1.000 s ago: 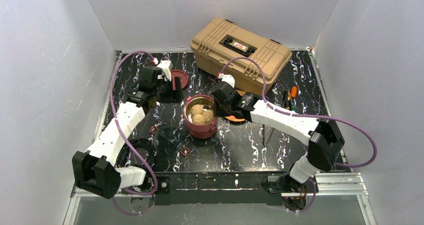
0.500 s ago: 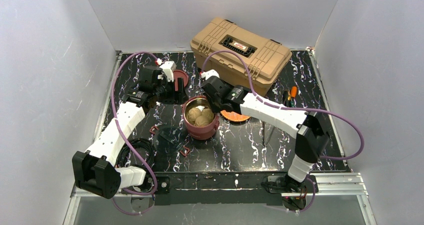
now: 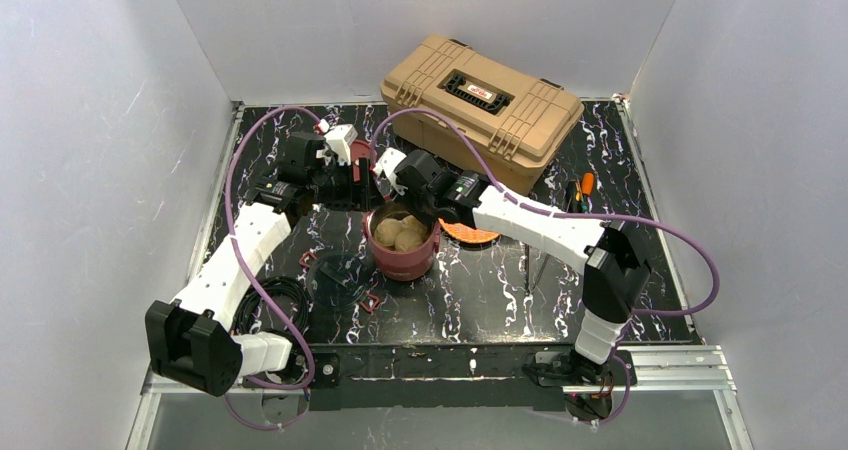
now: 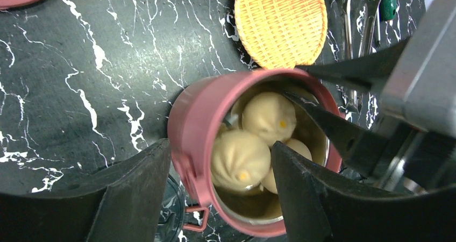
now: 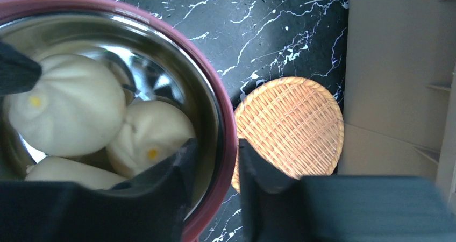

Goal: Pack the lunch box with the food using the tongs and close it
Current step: Close the fastener on the packing box.

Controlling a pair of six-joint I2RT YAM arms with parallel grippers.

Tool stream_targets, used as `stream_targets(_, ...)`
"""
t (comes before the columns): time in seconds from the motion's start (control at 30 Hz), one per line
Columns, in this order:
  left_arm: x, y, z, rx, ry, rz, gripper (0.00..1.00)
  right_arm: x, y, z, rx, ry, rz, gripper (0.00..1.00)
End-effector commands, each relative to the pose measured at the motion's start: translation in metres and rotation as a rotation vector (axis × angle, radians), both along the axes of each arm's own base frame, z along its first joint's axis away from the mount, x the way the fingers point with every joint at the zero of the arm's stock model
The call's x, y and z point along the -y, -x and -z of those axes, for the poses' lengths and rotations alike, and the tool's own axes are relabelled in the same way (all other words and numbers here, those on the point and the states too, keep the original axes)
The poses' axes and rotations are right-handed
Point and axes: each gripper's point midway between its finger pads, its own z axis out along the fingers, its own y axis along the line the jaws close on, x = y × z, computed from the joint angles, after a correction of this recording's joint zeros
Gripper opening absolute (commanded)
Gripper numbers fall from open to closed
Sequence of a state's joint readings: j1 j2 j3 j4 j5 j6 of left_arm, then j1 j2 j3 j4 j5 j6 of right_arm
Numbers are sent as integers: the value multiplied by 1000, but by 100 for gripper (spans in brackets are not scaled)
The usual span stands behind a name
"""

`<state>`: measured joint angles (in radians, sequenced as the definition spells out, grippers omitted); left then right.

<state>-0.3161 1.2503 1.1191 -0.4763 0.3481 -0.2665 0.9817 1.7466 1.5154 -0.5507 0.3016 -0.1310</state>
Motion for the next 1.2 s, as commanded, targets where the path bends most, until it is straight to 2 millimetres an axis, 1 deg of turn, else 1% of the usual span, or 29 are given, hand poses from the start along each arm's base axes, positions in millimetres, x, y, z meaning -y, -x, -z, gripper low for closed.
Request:
stream_targets(0.0,2,10,11,-70,5,25,64,6,-13,-13,69,20,18,51)
stream_targets(0.07,4,10,13,-81,7,31,63,7,-15,-24,79,-20,65,60)
stream_targets(0.23,4,11,17,-93,7,36,62,15,-11,-62,76,-151,203,75)
stream_targets(0.3,4,10,16,-88,4,35,62,22,-7,-75,61,-211,287,78)
stream_targets(0.37,2,10,16,-82,-4,26,61,34,-3,-83,34,-262,411,78)
stream_targets(0.47,-4,7,16,-63,-26,0,61,51,7,-75,-28,-304,587,75)
stream_targets(0.53,-7,7,16,-54,-40,-14,61,59,14,-66,-68,-318,669,69)
stream_targets(0.57,-8,6,15,-48,-45,-21,61,60,18,-62,-93,-333,689,66)
stream_targets(0.67,-11,6,14,-38,-52,-31,61,56,28,-50,-163,-365,719,63)
stream_targets(0.8,-14,5,12,-25,-62,-46,61,53,37,-32,-227,-357,736,60)
stream_targets(0.9,-16,5,13,-21,-71,-50,61,45,41,-22,-272,-385,729,59)
stream_targets(1.07,-19,4,12,-9,-80,-61,61,36,45,-15,-302,-408,719,57)
stream_targets(1.17,-19,3,13,-9,-83,-63,61,35,46,-13,-304,-403,719,57)
